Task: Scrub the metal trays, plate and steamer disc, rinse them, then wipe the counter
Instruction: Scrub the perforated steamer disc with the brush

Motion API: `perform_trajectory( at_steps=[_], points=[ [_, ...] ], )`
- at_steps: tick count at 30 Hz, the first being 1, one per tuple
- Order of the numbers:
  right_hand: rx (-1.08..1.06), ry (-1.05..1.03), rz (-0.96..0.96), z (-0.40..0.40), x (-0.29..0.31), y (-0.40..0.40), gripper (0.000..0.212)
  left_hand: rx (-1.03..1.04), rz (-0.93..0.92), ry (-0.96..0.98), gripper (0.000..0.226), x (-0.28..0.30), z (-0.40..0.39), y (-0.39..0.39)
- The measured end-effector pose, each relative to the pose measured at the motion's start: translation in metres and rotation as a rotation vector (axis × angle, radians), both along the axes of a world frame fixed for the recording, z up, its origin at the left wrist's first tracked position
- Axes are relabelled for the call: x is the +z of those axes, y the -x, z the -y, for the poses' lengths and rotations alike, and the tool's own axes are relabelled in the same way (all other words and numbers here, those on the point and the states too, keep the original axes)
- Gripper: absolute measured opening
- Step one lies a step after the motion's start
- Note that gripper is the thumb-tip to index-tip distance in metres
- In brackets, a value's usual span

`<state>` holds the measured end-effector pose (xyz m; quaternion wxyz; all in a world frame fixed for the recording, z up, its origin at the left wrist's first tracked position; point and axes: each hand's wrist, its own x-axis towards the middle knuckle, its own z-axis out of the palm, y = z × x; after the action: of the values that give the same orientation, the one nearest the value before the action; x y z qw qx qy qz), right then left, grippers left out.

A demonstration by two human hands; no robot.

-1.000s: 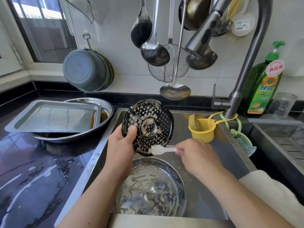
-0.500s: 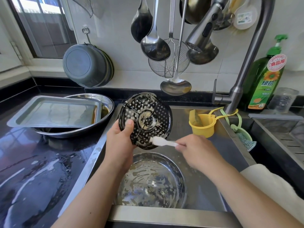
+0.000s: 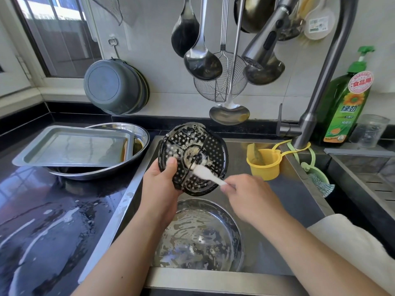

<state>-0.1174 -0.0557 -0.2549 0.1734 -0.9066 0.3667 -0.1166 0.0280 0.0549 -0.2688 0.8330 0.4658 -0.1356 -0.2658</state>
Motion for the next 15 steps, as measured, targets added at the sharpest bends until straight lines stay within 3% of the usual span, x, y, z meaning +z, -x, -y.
perform_trajectory(
  at_steps=[3, 7, 15],
  points=[
    [-0.014, 0.014, 0.017, 0.001, 0.004, 0.002, 0.032, 0.006, -0.06, 0.049, 0.027, 0.0, 0.001, -0.001],
    [0.16, -0.029, -0.022, -0.022, 0.0, -0.005, 0.035, -0.034, -0.147, 0.103, 0.025, 0.001, 0.0, 0.001],
    [0.13, -0.065, 0.041, -0.011, 0.0, -0.002, 0.037, -0.004, -0.275, 0.293, 0.036, 0.007, 0.001, 0.002]
  ],
)
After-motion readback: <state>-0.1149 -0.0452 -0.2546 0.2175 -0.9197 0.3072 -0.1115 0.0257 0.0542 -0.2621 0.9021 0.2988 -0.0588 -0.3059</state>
